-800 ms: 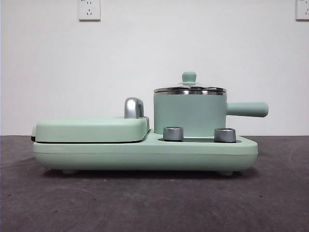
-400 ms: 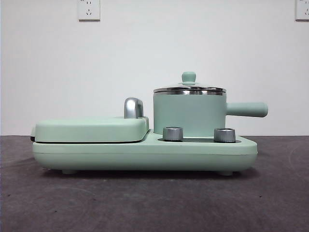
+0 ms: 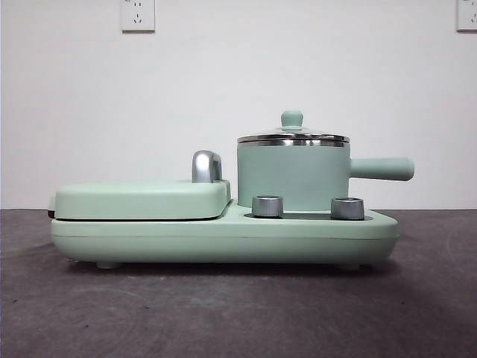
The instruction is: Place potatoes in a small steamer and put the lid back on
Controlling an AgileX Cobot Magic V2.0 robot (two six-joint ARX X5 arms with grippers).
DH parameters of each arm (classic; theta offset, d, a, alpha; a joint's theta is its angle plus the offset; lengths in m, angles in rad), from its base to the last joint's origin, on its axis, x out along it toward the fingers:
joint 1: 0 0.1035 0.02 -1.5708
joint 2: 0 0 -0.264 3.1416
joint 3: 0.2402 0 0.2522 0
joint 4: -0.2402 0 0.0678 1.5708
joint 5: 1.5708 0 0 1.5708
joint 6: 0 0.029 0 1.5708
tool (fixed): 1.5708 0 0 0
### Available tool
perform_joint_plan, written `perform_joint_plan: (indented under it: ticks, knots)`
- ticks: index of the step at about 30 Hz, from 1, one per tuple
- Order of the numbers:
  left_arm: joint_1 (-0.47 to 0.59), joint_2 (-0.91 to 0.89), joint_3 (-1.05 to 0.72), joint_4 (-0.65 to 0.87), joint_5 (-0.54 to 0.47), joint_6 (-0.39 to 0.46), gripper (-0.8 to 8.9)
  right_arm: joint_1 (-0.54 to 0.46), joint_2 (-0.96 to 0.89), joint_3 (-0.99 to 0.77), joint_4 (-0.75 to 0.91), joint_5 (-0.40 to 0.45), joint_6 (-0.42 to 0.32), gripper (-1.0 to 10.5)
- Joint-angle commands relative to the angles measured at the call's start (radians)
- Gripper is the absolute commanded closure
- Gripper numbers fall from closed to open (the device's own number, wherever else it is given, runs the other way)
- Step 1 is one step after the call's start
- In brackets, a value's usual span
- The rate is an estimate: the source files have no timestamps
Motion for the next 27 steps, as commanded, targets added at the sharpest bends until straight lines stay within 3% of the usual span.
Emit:
perform_joint_plan:
  ticks: [1, 8, 14, 27]
  knots:
    - [0.0, -0.001, -0.019, -0.007, -0.004, 0.01, 7.93, -0.008, -0.05, -0.103, 0.117, 0.063, -0.016, 9.3]
    - [0.0, -0.001, -0.019, -0.007, -0.004, 0.01, 7.93, -0.003, -0.137, -0.245, 0.167, 0.199, -0.018, 9.3]
    - [0.0, -0.001, -0.019, -0.007, -0.004, 0.01, 7.93, 0.021, -0.158, -0.292, 0.164, 0.201, -0.084, 9.3]
    - [0.0, -0.001, -0.019, -0.008, -0.004, 0.01, 7.93, 0.021, -0.158, -0.333, 0.153, 0.201, -0.12, 9.3]
